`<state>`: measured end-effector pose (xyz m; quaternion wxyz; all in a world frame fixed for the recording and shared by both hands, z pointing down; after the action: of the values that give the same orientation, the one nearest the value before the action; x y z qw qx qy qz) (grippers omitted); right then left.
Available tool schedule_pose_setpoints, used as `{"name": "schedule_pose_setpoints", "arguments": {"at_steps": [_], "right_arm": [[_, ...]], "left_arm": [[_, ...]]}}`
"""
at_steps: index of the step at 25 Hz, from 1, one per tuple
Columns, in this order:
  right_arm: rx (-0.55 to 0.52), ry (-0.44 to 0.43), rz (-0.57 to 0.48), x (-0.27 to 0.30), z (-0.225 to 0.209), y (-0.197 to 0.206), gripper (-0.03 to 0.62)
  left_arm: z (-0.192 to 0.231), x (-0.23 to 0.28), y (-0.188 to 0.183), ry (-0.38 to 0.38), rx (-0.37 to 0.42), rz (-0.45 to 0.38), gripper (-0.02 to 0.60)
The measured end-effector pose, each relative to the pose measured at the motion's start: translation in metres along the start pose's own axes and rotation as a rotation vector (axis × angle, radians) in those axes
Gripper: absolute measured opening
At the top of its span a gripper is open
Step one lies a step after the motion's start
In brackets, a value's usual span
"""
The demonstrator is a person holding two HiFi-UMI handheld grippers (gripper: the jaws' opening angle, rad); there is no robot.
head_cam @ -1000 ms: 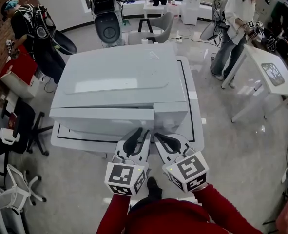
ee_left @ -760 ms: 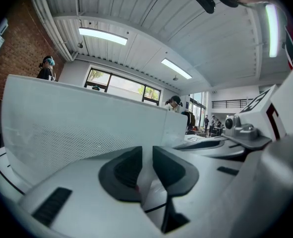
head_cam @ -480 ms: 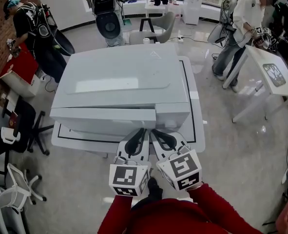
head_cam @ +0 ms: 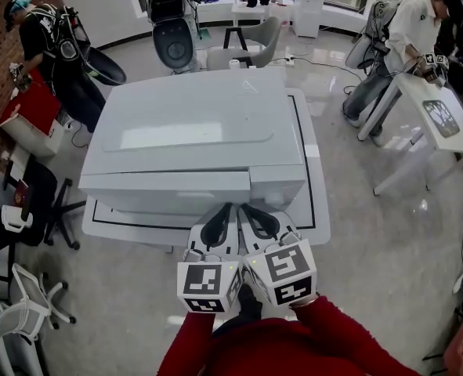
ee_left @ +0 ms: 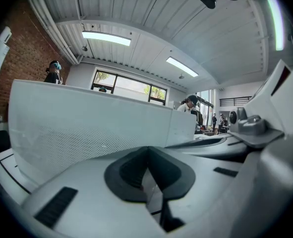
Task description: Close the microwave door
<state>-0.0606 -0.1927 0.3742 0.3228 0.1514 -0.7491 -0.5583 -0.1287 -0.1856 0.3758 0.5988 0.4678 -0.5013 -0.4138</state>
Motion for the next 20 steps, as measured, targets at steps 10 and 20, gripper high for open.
{"name": "schedule_pose_setpoints", "arguments": {"at_steps": [10, 20], "right_arm": [[0.018, 0.015, -0.005, 0.0022, -0.0006, -0.0013, 0.012], [0.03, 0.055, -0.032, 0.0008, -0.0002, -0.003, 0.012]], "left_arm": [[0.0018, 0.0023, 0.0, 0.021, 0.009, 0.007, 0.012], [0.0024, 0.0045, -0.0016, 0.074, 0.01, 0.022, 0.009]]}}
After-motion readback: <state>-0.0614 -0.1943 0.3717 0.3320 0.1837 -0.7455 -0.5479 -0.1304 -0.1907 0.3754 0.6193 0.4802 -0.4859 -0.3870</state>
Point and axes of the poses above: the fingertips, and each gripper's own axes: x forward along the fingers, z to its left, y out of its underside, the point moved 5 cm from there along -x, backward along the fingers, and after that the axes turned 12 degrees about -y, right-handed, at the moved point
